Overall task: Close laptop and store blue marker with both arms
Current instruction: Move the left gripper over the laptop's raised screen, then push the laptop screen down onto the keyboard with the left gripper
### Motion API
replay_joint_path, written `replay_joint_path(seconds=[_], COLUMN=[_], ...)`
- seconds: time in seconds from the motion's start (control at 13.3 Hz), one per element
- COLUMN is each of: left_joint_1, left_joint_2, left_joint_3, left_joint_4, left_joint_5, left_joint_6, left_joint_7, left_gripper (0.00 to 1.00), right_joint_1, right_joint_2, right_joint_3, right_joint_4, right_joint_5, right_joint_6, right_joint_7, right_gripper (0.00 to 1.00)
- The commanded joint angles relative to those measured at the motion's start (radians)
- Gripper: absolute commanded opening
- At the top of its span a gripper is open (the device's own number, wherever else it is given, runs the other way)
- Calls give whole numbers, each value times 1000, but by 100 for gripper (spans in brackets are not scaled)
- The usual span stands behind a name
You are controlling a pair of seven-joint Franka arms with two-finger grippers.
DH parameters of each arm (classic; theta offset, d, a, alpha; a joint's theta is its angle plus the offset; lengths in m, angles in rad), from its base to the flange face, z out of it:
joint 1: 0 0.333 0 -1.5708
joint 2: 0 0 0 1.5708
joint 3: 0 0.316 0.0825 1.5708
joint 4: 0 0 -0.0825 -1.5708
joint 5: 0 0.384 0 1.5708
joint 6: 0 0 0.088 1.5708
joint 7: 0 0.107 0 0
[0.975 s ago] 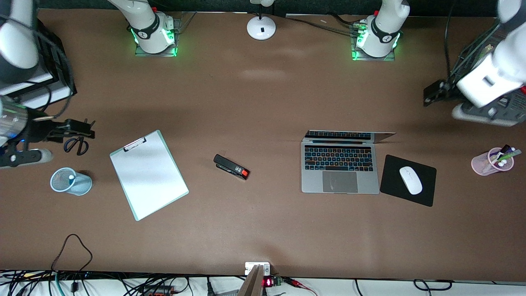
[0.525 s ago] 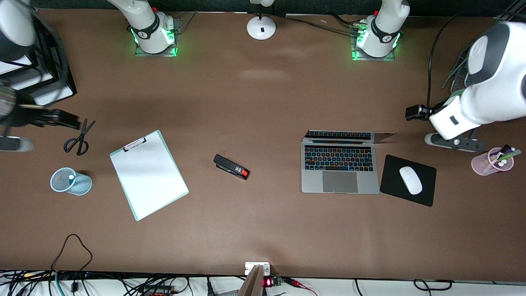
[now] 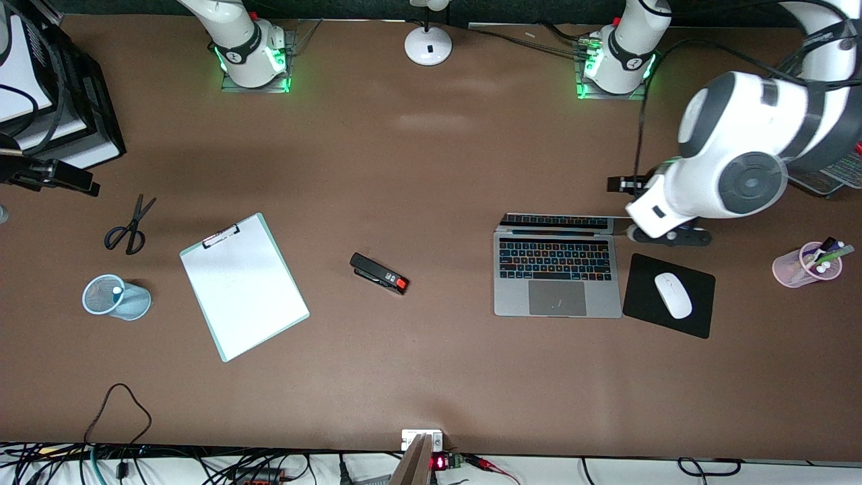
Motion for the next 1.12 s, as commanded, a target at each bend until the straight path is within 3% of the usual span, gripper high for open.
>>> replay_joint_path(seconds=[0.0,0.22,1.05], left_joint_1=[0,-2,-31], left_joint_2=[22,37,128], left_joint_3=[3,3,-11], left_joint_4=[-25,-72,-60], left_joint_5=[-48,-78,-84], left_joint_6=[10,76,296], left_joint_7=[-21,-35,-84], left_gripper=[100,100,100], right_joint_1=[-1,2,2], right_joint_2=[-55,-139,-136], right_joint_3=[6,4,10], right_joint_4=[-85,-213,-155], right_joint_5=[-6,-7,2], right_joint_6=[49,141,74], right_joint_7=[-33,-58,-33], right_gripper=[100,100,100])
